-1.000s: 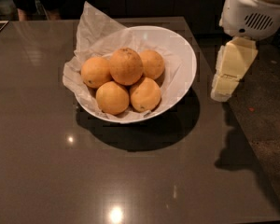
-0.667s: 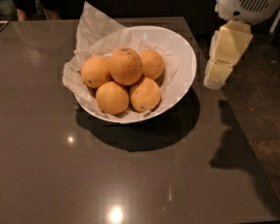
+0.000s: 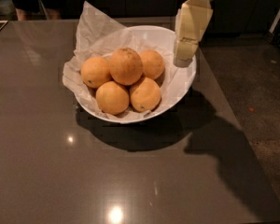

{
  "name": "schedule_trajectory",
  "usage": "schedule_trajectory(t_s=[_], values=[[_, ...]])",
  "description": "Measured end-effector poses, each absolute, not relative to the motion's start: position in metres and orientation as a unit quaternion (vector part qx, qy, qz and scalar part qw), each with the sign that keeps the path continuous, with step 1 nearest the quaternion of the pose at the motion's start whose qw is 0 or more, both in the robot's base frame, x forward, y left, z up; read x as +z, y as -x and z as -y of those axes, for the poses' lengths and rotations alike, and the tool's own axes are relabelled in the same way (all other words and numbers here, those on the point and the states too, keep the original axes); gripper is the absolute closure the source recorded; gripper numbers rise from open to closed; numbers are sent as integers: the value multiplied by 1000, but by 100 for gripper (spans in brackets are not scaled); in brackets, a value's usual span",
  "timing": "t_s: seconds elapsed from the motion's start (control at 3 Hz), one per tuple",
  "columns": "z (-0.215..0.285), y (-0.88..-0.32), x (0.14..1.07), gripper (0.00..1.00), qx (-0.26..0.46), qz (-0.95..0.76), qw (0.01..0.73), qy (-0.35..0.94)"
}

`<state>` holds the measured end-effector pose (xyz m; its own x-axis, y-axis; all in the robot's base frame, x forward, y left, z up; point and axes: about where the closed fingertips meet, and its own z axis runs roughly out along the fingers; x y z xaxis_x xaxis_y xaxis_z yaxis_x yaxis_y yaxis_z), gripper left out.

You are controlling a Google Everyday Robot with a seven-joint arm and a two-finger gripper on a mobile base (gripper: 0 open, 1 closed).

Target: Pick orange from white bowl

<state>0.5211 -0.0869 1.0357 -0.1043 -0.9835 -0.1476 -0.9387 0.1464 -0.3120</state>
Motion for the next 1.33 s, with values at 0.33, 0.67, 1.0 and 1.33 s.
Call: schedule_trajectory(t_s=[0.33, 0.67, 1.0, 1.33], values=[[80, -527, 1042, 0, -73, -735, 181, 649], [68, -535, 1033, 0, -65, -720, 190, 664], [53, -548, 1011, 0, -65, -704, 170, 686], [44, -557, 990, 0, -59, -697, 151, 699]])
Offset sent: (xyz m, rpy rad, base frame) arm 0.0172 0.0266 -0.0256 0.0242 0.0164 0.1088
